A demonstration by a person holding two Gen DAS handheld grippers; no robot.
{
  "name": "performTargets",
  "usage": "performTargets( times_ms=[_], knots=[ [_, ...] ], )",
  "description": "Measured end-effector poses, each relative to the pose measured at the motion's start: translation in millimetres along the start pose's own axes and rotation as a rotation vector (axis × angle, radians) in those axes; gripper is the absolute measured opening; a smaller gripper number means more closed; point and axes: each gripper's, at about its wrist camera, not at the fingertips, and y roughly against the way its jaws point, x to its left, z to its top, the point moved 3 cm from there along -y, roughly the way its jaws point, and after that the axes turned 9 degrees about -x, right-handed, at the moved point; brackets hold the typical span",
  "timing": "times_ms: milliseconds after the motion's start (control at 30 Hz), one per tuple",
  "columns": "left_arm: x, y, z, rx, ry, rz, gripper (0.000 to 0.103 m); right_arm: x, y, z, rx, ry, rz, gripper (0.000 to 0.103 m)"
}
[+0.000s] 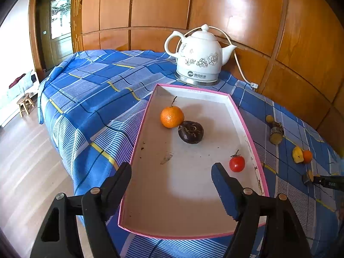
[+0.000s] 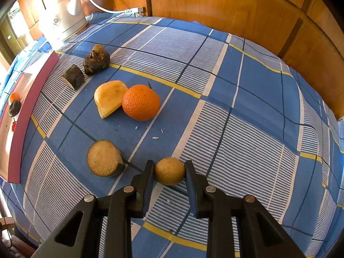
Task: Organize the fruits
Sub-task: 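Grasp the small yellow round fruit with the right tool and lift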
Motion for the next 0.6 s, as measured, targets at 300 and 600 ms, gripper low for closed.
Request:
performTargets(
  times_ms=[300,600],
  knots=[
    [4,1,0,-0.002,0.006,0.015,0.083,-8,8,5,-0.032,-0.035,-0.014,0.028],
    [11,3,4,-0.026,0.000,0.034,0.086,3,46,24,-0.173,-0.037,0.062,0.028]
  ],
)
